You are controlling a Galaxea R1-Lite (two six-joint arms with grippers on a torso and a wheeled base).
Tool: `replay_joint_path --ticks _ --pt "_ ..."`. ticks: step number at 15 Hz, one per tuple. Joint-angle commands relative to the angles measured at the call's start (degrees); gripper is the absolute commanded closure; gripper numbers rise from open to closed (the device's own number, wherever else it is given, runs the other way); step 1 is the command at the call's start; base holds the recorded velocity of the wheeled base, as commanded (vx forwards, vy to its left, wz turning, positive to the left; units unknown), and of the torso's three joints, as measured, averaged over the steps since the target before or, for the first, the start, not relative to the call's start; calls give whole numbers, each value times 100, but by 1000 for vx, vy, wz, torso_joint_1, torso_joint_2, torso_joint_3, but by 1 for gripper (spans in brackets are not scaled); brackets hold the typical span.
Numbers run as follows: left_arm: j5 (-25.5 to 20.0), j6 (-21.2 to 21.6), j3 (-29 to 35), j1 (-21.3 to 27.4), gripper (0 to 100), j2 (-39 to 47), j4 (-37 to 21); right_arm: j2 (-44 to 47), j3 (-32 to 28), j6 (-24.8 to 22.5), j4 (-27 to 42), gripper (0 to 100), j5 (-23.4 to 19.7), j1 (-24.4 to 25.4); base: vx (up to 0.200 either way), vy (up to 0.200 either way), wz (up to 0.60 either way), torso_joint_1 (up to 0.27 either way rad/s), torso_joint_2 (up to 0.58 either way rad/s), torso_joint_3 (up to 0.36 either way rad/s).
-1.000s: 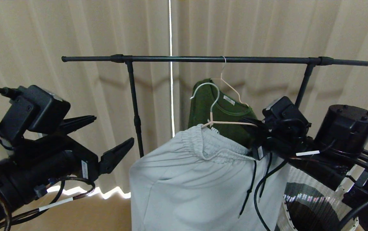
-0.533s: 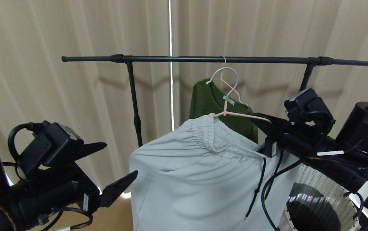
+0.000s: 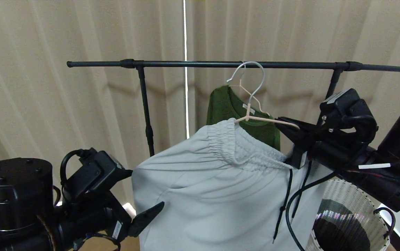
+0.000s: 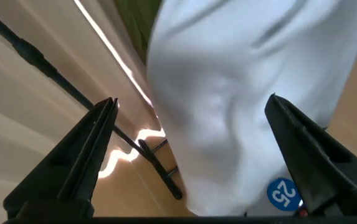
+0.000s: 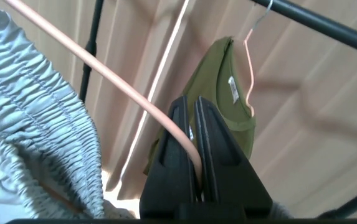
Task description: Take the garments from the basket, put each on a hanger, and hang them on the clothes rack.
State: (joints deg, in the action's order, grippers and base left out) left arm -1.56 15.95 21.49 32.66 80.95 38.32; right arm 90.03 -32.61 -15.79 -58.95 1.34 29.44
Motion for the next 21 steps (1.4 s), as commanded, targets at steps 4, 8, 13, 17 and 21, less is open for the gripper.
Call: replay_joint_path --ticks 4,8,13,17,21 --pt "15 14 -154 -84 100 396 176 -143 18 67 -2 100 -2 88 0 0 0 0 0 0" --pt "130 14 -216 -278 100 343 185 -99 18 67 -2 100 15 27 0 0 0 0 0 0" --pt "121 14 -734 -902 100 -70 668 -38 27 41 24 100 15 -439 0 0 0 0 0 0" --pt "112 5 -787 -1253 100 -176 1108 -47 255 -153 24 100 15 -457 0 0 0 0 0 0" --pt "103 5 -796 -1587 100 -132 1108 -64 273 -162 15 100 15 -474 0 0 0 0 0 0"
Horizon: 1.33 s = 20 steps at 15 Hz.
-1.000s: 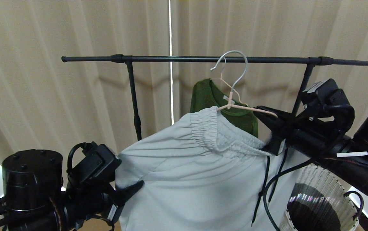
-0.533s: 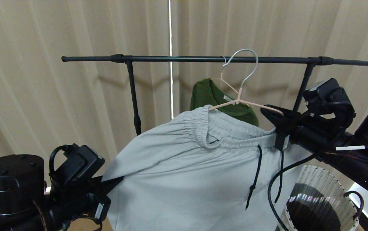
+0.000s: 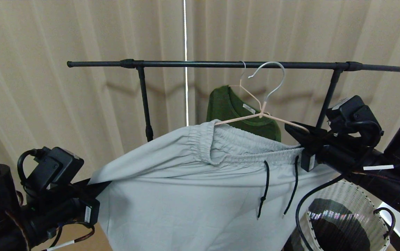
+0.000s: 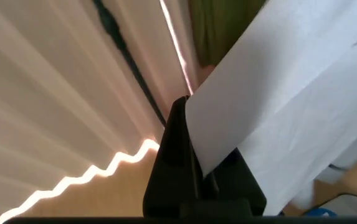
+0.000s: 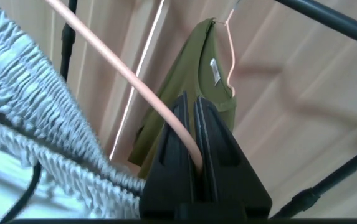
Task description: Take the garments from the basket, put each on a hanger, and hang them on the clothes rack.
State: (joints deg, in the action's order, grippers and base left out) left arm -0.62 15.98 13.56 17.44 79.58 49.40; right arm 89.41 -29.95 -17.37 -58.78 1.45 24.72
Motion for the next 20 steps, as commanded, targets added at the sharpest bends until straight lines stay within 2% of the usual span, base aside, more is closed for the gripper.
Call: replay_joint_path --ticks 1,2,3,6,9,12,13,15,16,17,19,20 --pt "-8 -7 -11 -57 100 -13 0 -2 -11 -3 -10 100 13 6 0 0 0 0 0 0" --pt "-17 -7 -20 -13 100 -13 -9 -11 -19 -3 -10 100 4 15 0 0 0 0 0 0" --pt "-17 -7 -2 84 0 -4 -9 -11 -11 6 -19 100 4 24 0 0 0 0 0 0" --pt "9 45 -2 189 0 -127 0 -72 33 -3 -19 100 40 33 0 0 0 0 0 0" --pt "9 -43 -55 13 0 -813 0 -239 192 -12 34 100 83 -11 0 0 0 0 0 0" --pt "18 -43 -20 -505 0 -1454 -18 -345 350 -29 42 100 110 -231 0 0 0 0 0 0" --pt "36 -51 -11 -989 0 -1771 -27 -362 359 -56 51 100 154 -372 0 0 0 0 0 0" --pt "36 -51 -46 -1577 0 -1973 -44 -354 367 -117 130 100 163 -539 0 0 0 0 0 0" --pt "27 -95 -46 -2035 0 -2105 -44 -406 394 -152 306 100 180 -627 0 0 0 0 0 0" --pt "9 -236 -46 -2202 0 -2219 -35 -547 402 -152 526 100 259 -627 0 0 0 0 0 0" --pt "-26 -825 -134 -2219 0 -2544 -53 -1030 402 -152 1308 100 470 -627 0 0 0 0 0 0" --pt "-105 -921 -143 -2202 0 -2553 -62 -1224 385 -144 1633 100 470 -670 0 0 0 0 0 0"
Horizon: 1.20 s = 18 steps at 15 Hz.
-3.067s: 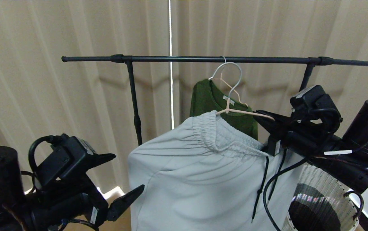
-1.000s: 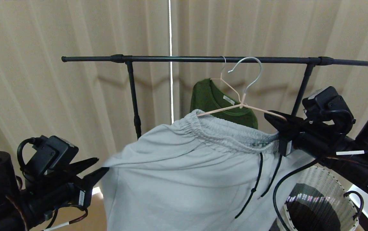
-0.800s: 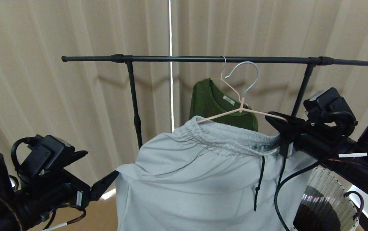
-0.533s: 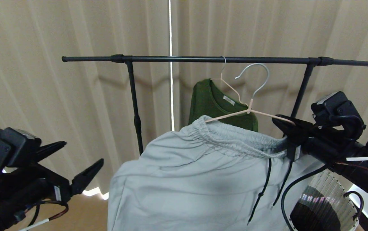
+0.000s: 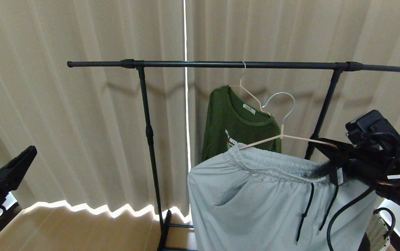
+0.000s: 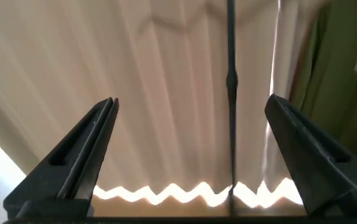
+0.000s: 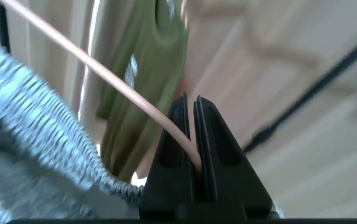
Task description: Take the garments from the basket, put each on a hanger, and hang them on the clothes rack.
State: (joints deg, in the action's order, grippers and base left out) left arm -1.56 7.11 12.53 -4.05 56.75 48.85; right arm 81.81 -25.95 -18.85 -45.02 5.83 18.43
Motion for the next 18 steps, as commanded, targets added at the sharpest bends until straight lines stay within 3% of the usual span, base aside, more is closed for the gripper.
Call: replay_joint_path --ticks 1,8,12,15,18 --pt "-99 -34 -23 -44 0 -199 -7 -614 -15 4 494 100 33 -138 0 0 0 0 0 0" --pt "-196 28 -163 203 0 91 2 -886 196 4 811 100 428 -832 0 0 0 0 0 0" --pt "-204 107 -225 203 0 91 2 -1238 249 -5 1285 100 454 -1790 0 0 0 0 0 0" --pt "-204 107 -365 247 0 91 11 -1633 310 13 1769 100 534 -1984 0 0 0 0 0 0" --pt "-196 107 -409 475 0 56 20 -1774 301 -5 1786 100 718 -2283 0 0 0 0 0 0"
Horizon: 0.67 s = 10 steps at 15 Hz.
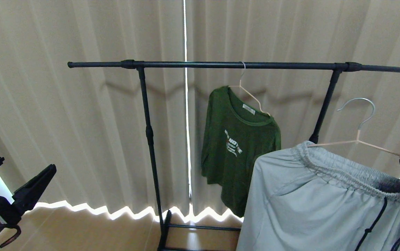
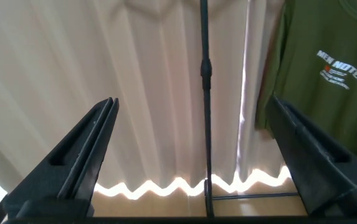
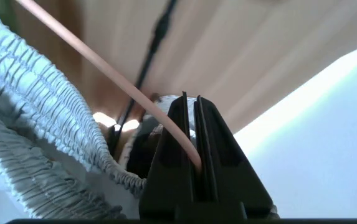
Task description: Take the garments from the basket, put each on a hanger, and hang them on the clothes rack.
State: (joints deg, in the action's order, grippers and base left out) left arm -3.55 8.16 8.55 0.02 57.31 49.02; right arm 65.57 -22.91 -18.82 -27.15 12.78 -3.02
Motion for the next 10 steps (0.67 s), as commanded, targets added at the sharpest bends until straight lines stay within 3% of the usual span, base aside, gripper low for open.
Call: replay_joint_path --ticks 1,9,10 --pt "3 2 -20 94 0 0 2 -150 14 -7 8 100 23 -330 0 0 0 0 0 0" --pt "-41 2 -28 129 0 -27 -6 -124 67 1 8 100 14 -339 0 0 0 0 0 0" --pt "-50 2 -28 138 0 -27 2 -124 85 1 8 100 14 -339 0 -200 0 -2 2 2"
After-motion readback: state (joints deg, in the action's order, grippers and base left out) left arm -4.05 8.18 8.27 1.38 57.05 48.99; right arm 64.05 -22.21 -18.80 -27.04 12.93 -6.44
